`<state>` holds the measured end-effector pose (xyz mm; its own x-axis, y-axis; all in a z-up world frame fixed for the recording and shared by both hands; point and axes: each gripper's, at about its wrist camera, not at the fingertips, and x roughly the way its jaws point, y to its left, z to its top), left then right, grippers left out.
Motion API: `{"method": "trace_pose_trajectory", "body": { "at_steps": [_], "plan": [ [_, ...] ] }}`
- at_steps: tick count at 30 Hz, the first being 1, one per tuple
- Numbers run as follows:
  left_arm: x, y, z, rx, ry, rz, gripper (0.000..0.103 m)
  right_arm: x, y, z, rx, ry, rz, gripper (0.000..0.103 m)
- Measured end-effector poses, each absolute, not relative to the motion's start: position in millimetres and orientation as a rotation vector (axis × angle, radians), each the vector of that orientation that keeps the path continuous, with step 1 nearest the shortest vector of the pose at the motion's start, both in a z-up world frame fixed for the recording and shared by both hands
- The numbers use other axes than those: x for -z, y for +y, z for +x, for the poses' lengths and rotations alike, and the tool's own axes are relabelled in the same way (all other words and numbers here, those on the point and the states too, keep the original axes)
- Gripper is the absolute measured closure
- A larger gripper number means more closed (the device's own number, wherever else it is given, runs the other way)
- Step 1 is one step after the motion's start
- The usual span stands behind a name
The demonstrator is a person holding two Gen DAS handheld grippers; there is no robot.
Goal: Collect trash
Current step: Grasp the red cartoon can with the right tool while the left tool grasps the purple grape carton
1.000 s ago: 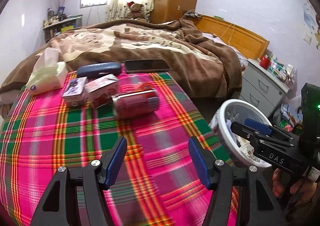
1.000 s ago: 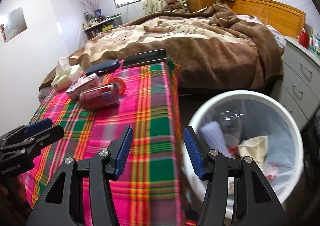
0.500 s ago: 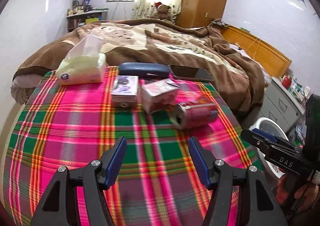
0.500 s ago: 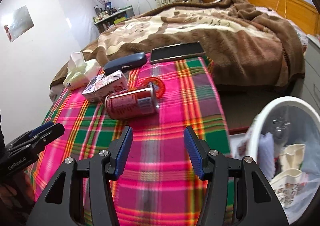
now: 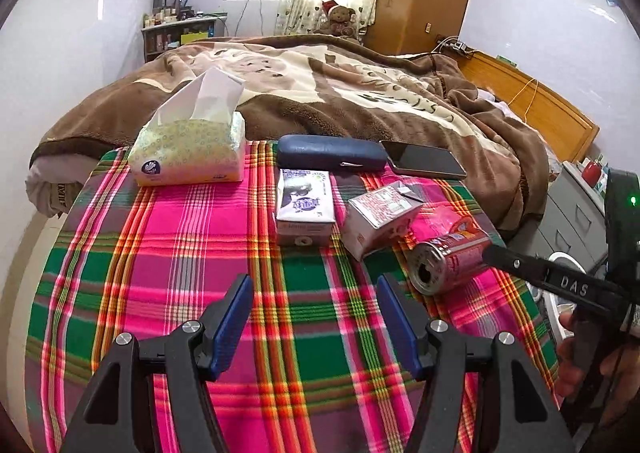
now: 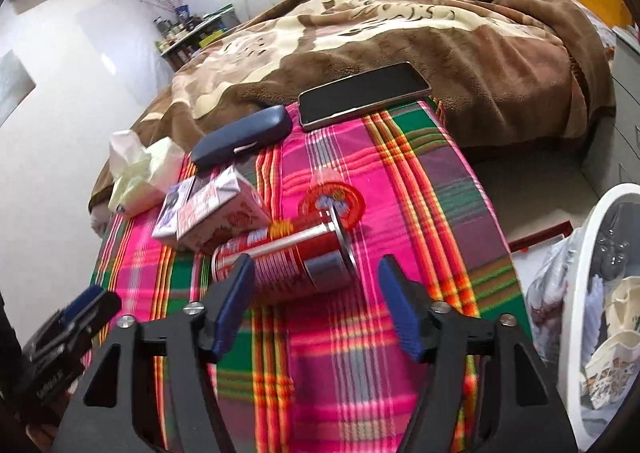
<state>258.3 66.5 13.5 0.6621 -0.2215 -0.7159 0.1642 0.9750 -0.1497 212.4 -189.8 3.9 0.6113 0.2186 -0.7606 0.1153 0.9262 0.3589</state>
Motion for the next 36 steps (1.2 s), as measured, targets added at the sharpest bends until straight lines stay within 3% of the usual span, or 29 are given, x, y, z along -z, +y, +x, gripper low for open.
{"method": "trace_pose_trajectory", "body": {
  "at_steps": [4,6,11,23,27,36],
  "plan": [
    [-11,70,271,0.228,0.830,-0.069,0.039,4,-187,225,-0.013,0.955,0.433,0.034],
    [-9,73,277,0.235,0.836,-0.074,0.039,7,-188,230,0.007,0.961,0.468,0.026],
    [-3,81,288,0.234,0.847,-0.078,0.039,8,-180,245,0.030,0.980,0.464,0.025],
    [7,89,312,0.221,0.877,-0.095,0.039,23,-174,236,0.065,1.046,0.476,0.025],
    [10,87,327,0.248,0.897,-0.124,0.035,22,-169,227,0.025,1.056,0.414,0.026],
    [14,77,352,0.241,0.905,-0.095,0.034,18,-165,213,-0.092,1.059,0.243,0.034]
  ]
}}
